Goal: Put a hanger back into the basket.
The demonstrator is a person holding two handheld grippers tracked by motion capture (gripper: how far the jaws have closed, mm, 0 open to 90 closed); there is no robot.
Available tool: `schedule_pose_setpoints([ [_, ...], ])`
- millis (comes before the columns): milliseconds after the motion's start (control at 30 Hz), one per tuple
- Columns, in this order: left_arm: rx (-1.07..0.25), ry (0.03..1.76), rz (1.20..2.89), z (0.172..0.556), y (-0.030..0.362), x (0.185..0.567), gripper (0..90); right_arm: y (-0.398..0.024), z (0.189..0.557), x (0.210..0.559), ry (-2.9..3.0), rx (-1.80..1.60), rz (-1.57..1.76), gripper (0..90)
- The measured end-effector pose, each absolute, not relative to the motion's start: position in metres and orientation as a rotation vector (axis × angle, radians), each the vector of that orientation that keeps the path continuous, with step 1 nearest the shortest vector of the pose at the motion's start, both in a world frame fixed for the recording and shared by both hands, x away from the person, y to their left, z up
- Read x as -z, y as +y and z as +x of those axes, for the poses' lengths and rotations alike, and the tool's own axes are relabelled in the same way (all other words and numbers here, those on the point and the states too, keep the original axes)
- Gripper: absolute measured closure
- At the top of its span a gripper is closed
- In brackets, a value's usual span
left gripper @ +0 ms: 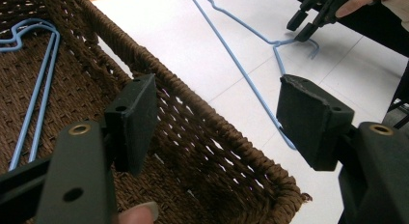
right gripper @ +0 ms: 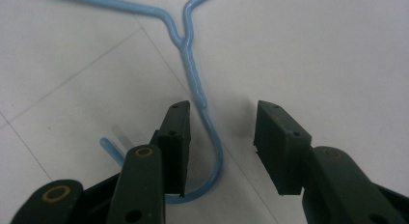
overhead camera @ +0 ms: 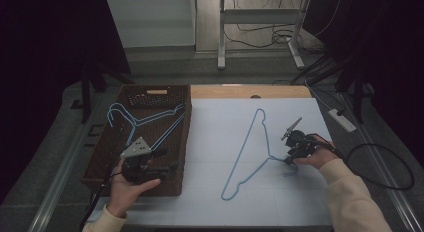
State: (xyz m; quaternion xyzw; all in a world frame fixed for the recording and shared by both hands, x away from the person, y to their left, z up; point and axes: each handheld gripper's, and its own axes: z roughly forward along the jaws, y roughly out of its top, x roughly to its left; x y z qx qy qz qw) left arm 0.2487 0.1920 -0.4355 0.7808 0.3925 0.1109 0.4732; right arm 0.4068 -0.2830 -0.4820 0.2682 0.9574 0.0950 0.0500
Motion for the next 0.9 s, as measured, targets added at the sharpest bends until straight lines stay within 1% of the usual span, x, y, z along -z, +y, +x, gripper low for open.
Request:
schedule_pose_setpoints([
  [167,-0.27,0.961,1.911,0.249,0.191,0.436,32.0,-0.282,0.408,0.487,2.958,-0.249,0.765,58.7],
  [233,-0.269,0.961,1.911,0.249,0.191,0.436,32.0,-0.281,0.409,0.487,2.97,-0.247,0.751,60.8],
  [333,-0.269,0.961,1.911,0.249,0.191,0.436,32.0,-0.276,0.411,0.487,3.001,-0.191,0.683,66.7],
  [367,-0.27,0.962,1.91,0.249,0.191,0.436,32.0,-0.273,0.411,0.487,3.012,-0.168,0.652,70.9],
  [433,-0.271,0.962,1.909,0.248,0.191,0.435,32.0,-0.268,0.411,0.487,3.03,-0.121,0.601,75.5],
  [500,-0.271,0.96,1.907,0.248,0.192,0.435,32.0,-0.263,0.411,0.486,3.057,-0.082,0.539,84.3],
  [700,-0.273,0.958,1.906,0.248,0.191,0.435,32.2,-0.261,0.404,0.486,3.041,-0.064,0.399,86.9],
  [900,-0.269,0.953,1.904,0.247,0.188,0.433,32.6,-0.262,0.4,0.478,3.035,-0.141,0.401,87.1],
])
